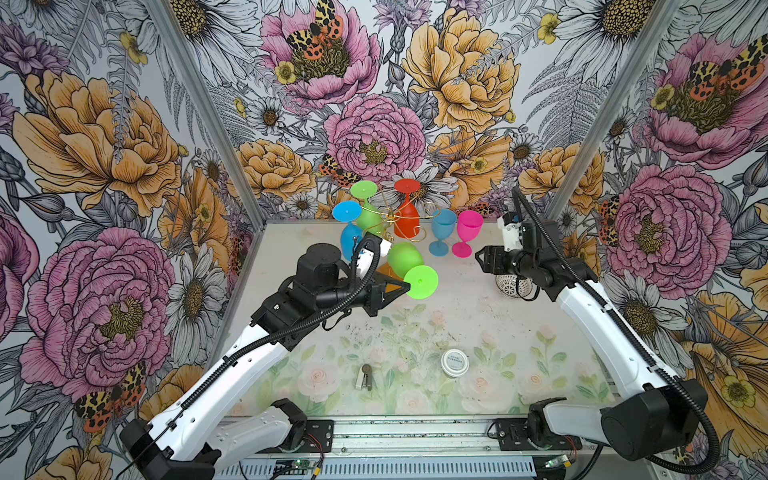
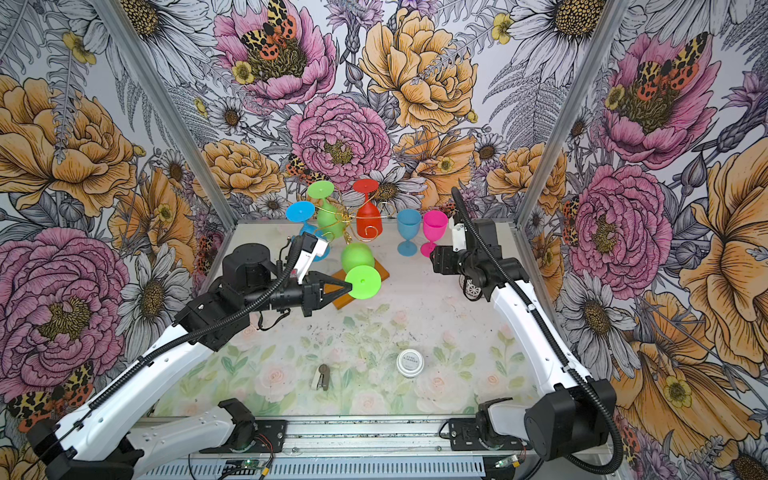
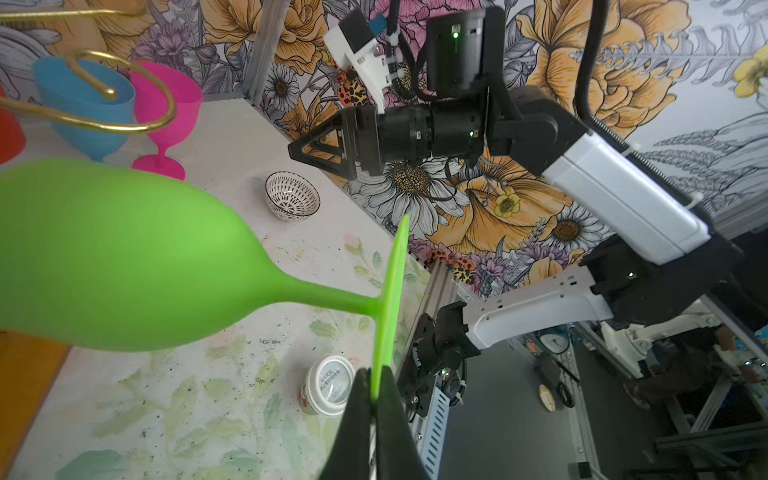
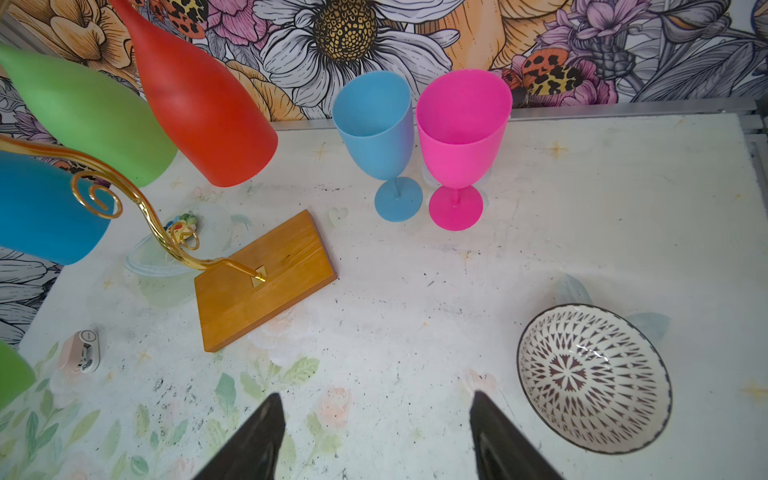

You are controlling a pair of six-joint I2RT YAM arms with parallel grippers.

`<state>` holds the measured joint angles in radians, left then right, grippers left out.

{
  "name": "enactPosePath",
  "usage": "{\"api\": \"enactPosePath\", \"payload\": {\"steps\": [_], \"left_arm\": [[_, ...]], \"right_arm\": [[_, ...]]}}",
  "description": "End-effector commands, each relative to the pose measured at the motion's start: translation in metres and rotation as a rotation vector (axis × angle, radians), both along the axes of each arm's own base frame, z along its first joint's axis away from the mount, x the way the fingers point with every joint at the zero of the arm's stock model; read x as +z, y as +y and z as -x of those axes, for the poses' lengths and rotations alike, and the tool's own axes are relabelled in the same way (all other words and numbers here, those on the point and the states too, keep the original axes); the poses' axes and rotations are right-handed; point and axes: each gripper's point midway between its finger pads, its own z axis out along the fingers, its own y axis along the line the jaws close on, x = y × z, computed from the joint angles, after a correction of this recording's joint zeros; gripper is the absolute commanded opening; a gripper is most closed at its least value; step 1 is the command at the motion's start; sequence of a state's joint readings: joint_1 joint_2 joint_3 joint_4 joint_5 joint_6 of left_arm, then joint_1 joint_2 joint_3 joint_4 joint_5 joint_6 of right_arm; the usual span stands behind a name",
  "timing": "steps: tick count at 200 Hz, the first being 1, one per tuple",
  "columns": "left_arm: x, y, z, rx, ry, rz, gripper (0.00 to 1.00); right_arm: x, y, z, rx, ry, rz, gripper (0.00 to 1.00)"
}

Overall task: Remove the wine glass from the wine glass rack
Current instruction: 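Pull the green glass off the rack toward the robot with the left gripper, then hold the green glass upside down while the right gripper reaches toward its bowl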

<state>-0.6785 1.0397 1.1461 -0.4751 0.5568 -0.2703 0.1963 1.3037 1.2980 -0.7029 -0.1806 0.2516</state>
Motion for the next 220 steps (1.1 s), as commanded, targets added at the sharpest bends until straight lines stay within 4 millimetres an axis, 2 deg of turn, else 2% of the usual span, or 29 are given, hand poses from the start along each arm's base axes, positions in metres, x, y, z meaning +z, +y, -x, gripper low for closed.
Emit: {"api": "enactPosePath", "payload": {"steps": [1,21,94,191,220], "left_arm": [[-0.02,0.001,-0.001,0.001,-0.219,-0.132,0.0],[-0.041,-0.002,0.002,-0.024,-0.304,-0.217,0.0],[-0.091,-0.003,0.004,-0.084,-0.629,-0.52,0.0],[-0.13,0.013,-0.006,-0.099,-0.88,-0.839,0.0],[-0.135,0.016,-0.009,-0.08,-0.946,-0.896,0.0]], "right_arm": [[0.0,0.005,0.006,0.002,0.075,-0.015,0.71],[0.002,0.014,0.007,0.03,0.1,-0.03,0.71],[0.009,0.038,0.013,0.127,0.173,-0.076,0.71],[0.024,0.067,0.014,0.228,0.177,-0.138,0.71],[0.026,0.075,0.016,0.255,0.183,-0.155,0.71]]}}
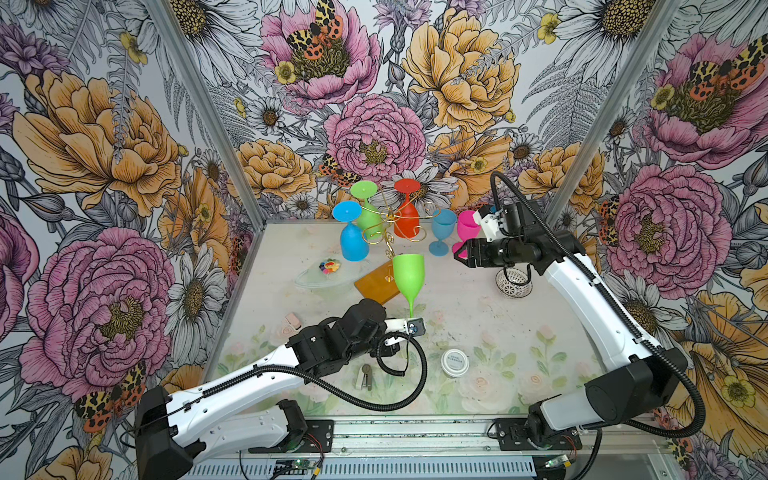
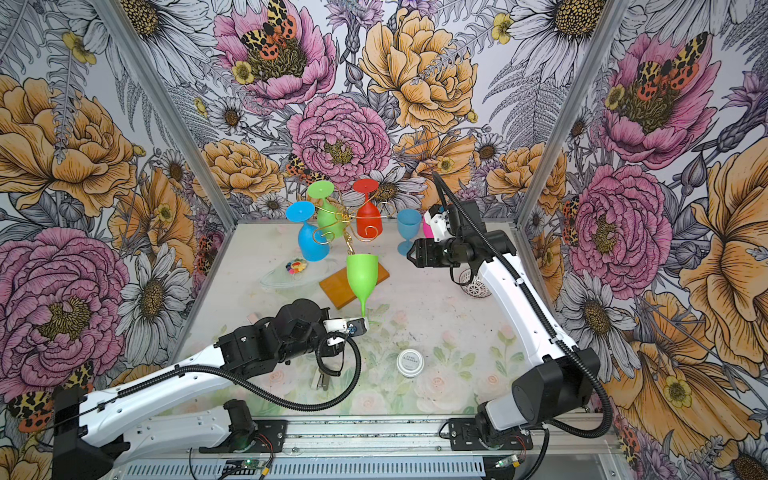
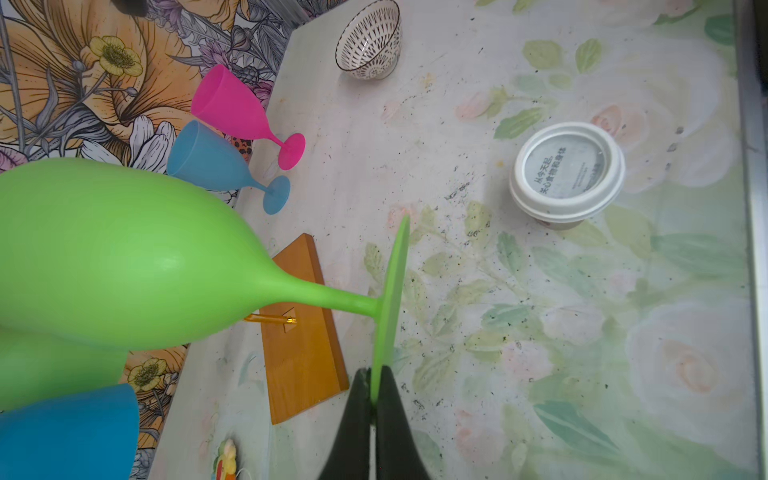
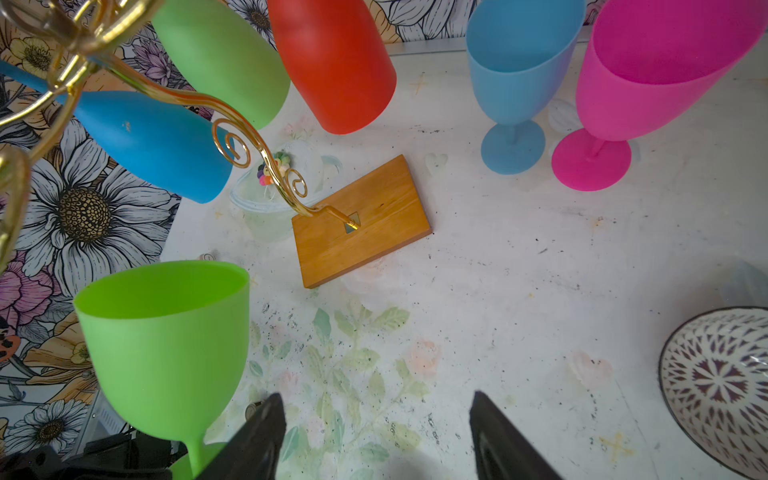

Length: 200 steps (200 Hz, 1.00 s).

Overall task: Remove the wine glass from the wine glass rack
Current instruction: 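Hold the green glass upside down while the right gripper reaches toward its bowl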

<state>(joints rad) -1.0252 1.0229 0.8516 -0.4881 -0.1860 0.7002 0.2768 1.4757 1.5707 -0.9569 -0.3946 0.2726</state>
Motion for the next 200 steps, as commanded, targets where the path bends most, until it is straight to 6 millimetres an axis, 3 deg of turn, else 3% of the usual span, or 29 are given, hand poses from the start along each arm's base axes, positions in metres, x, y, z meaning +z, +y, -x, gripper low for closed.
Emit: {"api": "enactPosePath", "payload": {"steps": [1,79,200], "left_arm": [[0.006,0.005,-0.011,0.025,-0.13,-0.046,0.0],[-0.015,0.012,-0.023,0.007,-0.411,-0.223,0.0],[-0.017,0.016,-0.028,-0.004,-0.649,-0.362,0.0]], "right_arm": [[0.012,0.011,0.001,0.034,-0.008,-0.036,0.71],[0.026,0.031,0.006,0.103,0.009,-0.114,0.71],[0.035,0.073,0.022,0.264,0.082,-0.244,0.68]]}}
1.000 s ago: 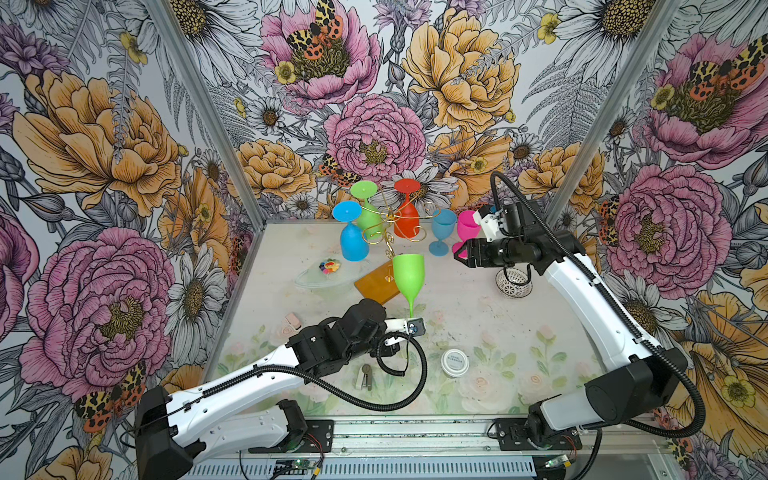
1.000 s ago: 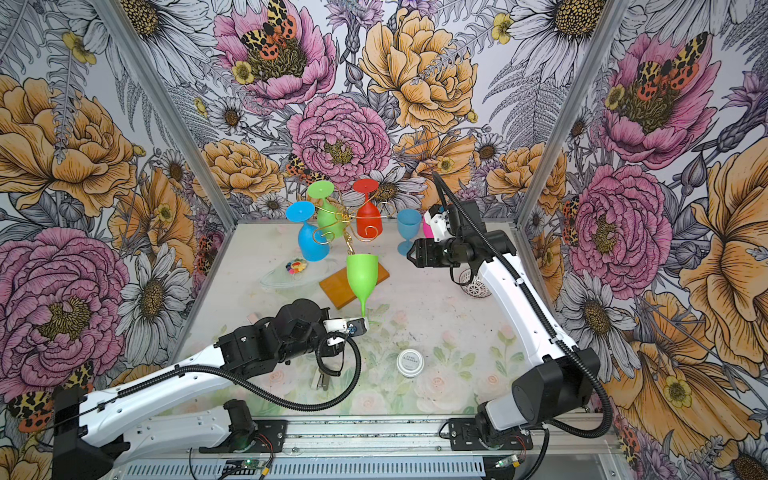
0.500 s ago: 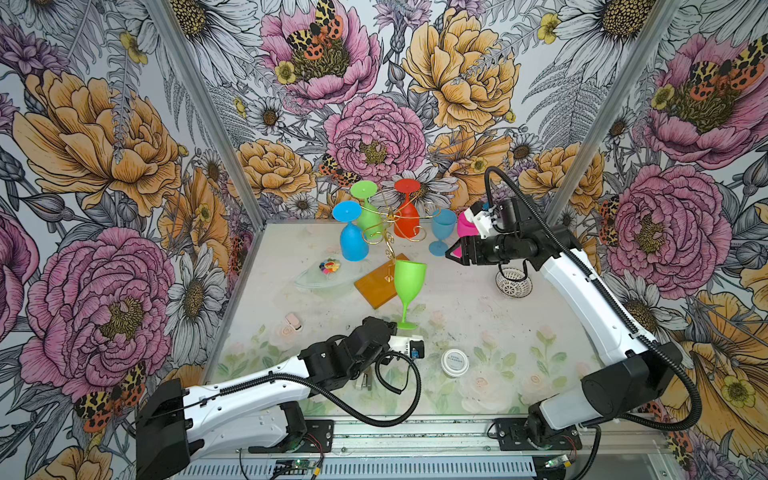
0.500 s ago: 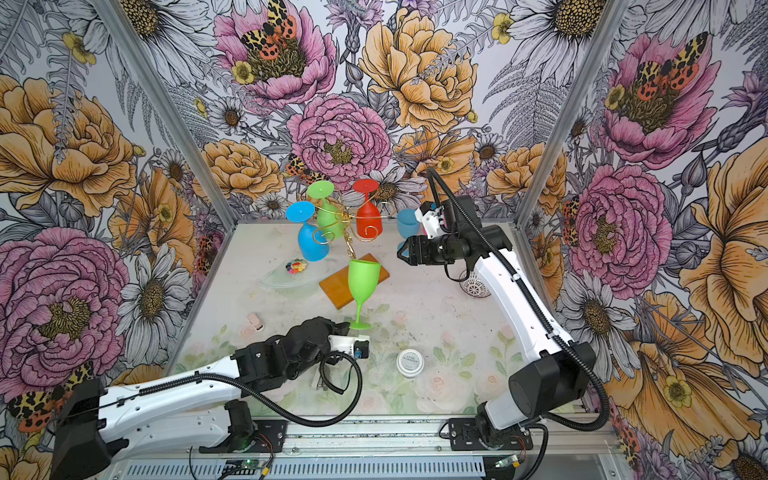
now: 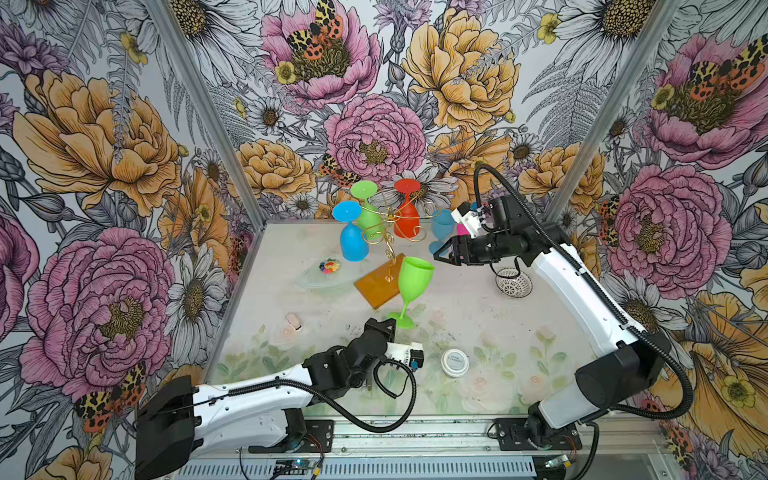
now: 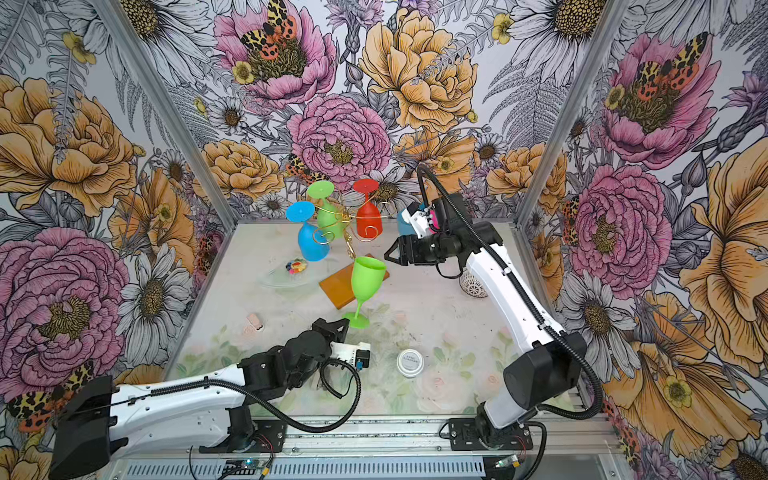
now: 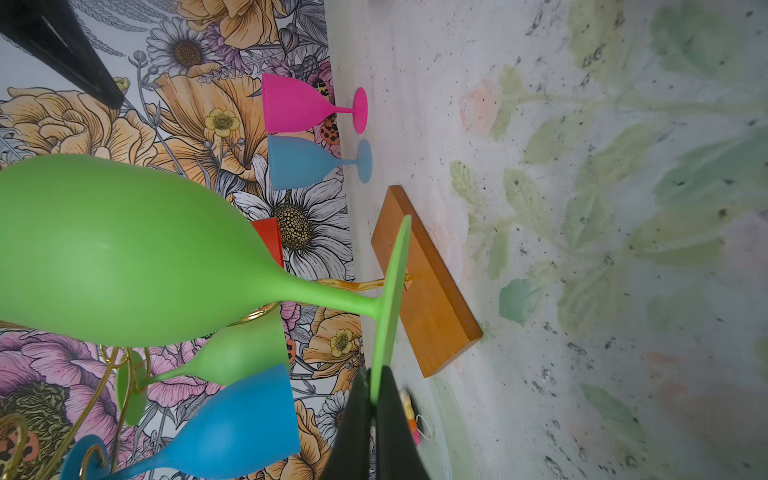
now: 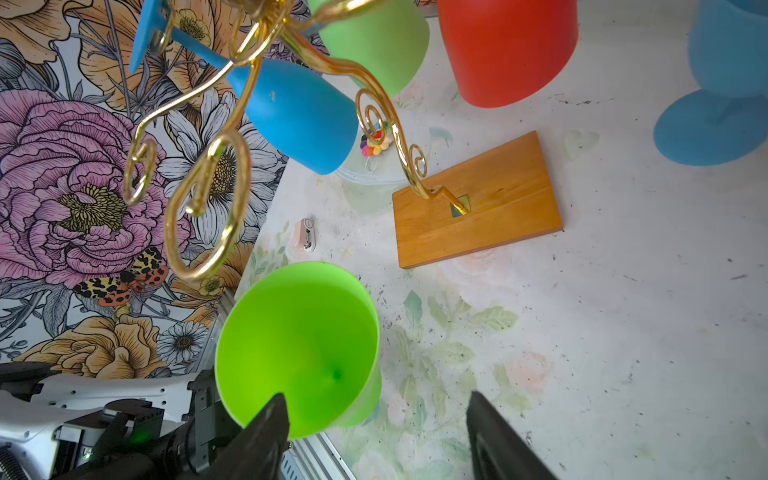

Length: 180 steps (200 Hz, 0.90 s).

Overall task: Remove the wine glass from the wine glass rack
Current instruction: 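Hold the green glass upside down while the right gripper reaches toward its bowl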

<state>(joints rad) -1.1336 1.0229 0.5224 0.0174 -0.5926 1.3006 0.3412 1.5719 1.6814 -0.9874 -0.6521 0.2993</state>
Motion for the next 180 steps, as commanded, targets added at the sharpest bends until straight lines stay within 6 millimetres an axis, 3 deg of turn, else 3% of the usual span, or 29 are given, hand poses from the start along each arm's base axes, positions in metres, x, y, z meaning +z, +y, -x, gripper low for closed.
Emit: {"api": "enactPosePath", "payload": {"steps": [1,103,180], "left_arm": [[0.017,0.0,-0.005,0.018,-0.083,0.02,0.0],[0.014,-0.001,-0.008,0.03,-0.133,-0.047,0.0],[0.017,-0.001,-0.01,0.049,-0.156,-0.06,0.0]], "right_arm": [[0.016,0.012,0.005,0.049,-0.009,-0.056,0.67],[0.003,0.027,0.008,0.099,0.057,-0.079,0.56],[-0.008,0.031,0.008,0.111,0.094,-0.075,0.39]]}}
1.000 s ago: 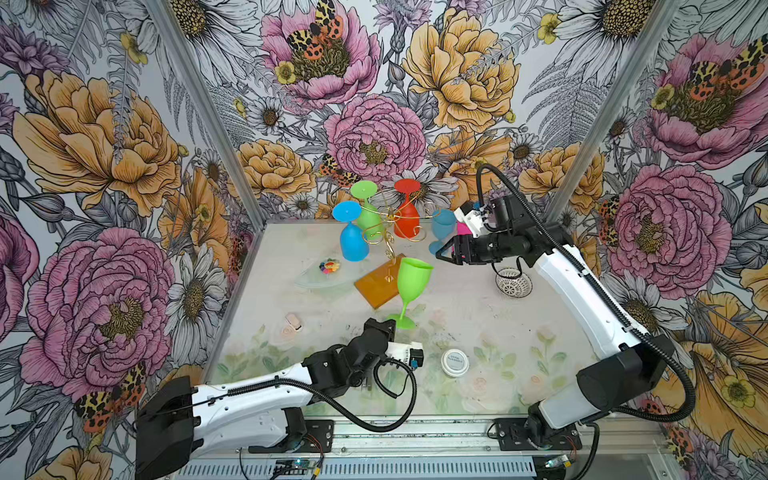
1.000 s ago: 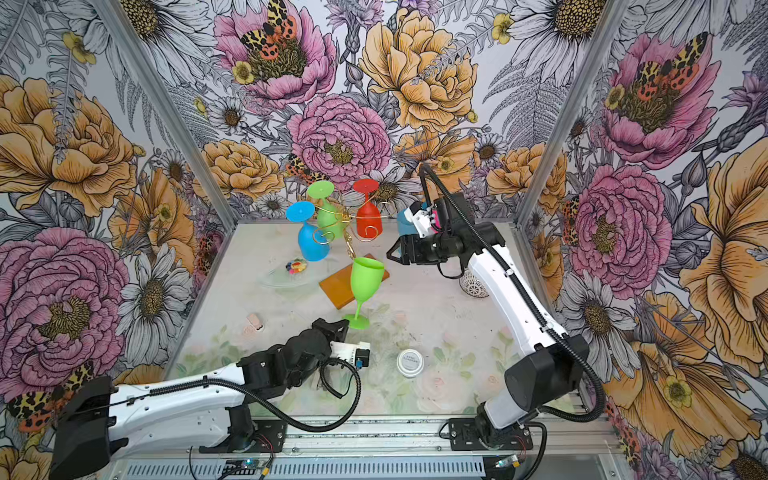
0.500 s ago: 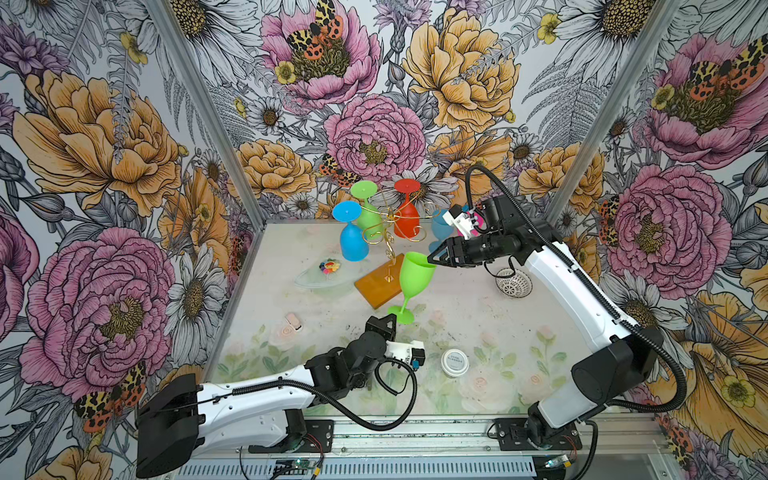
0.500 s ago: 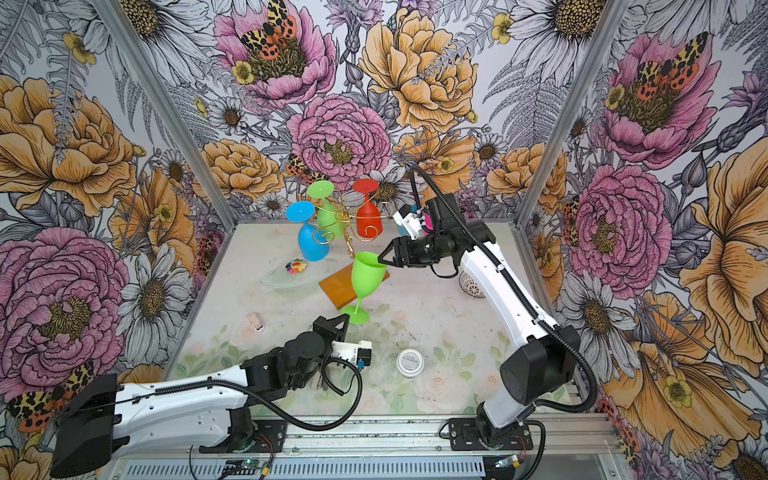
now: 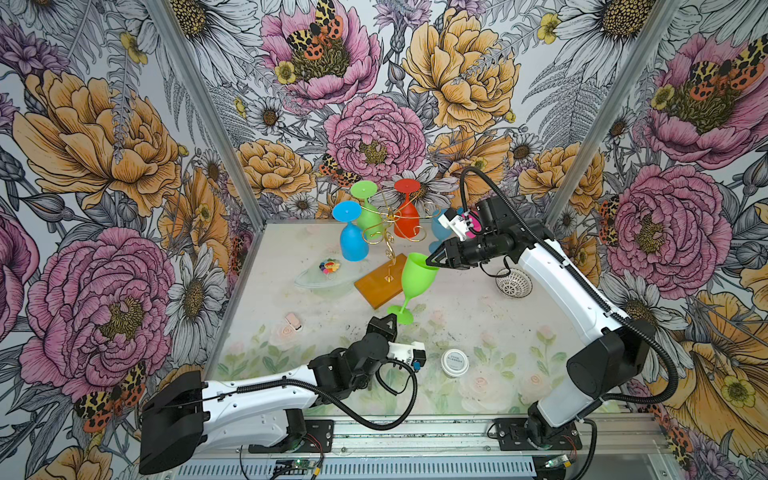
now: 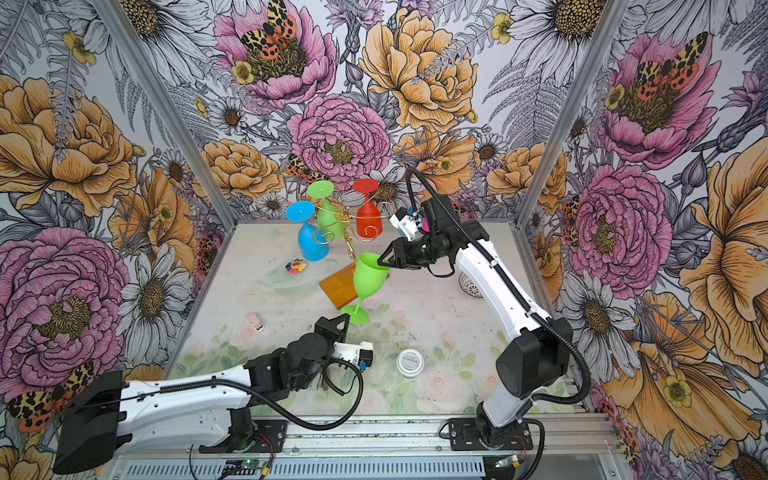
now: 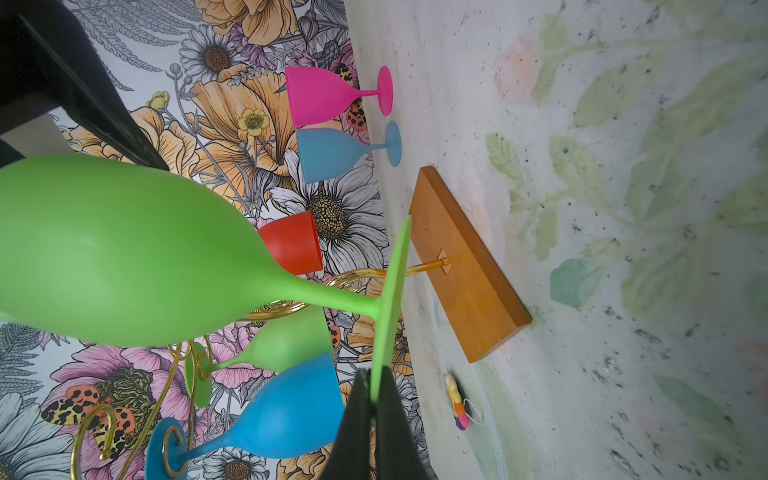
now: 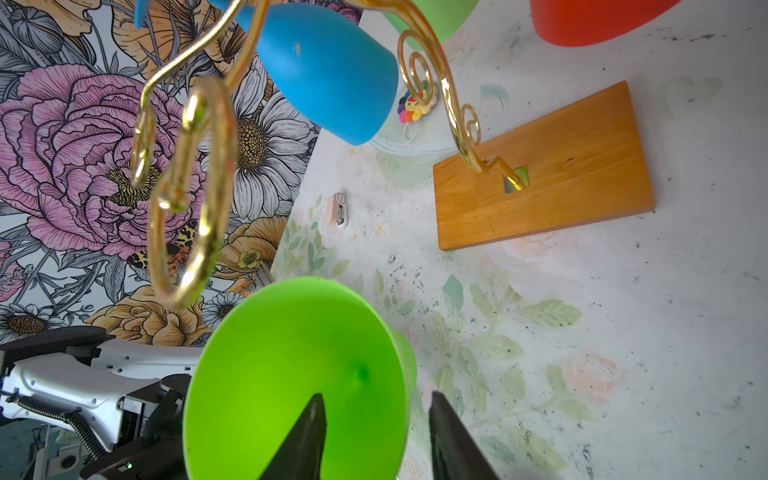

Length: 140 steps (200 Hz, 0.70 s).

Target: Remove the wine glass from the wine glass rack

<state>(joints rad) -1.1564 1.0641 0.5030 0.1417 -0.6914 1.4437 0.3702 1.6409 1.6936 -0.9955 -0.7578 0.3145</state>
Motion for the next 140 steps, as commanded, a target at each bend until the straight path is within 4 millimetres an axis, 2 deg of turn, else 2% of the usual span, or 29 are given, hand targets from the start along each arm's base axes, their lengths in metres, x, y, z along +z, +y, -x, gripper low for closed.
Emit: {"api": "enactPosePath", "payload": {"steps": [1,78,140], "left_arm": [[0.0088,-0.0002,-0.0031,0.024,-0.034,0.018,0.0],[0.0091,0.0005,-0.0046,0.036,-0.045,0.009,0.0],[-0.0003,0.0028,-0.0045,0.041,-0.04,-0.015,0.0]], "right_arm": [[0.0046,0.0062,0.0008,0.025,-0.007,-0.017,0.39],[-0.0004,0.0066,0.0011,0.031,-0.001,-0.008,0.21],[-0.0024,0.0034,-0.0021,0.021,-0.019,0.015,0.08]]}}
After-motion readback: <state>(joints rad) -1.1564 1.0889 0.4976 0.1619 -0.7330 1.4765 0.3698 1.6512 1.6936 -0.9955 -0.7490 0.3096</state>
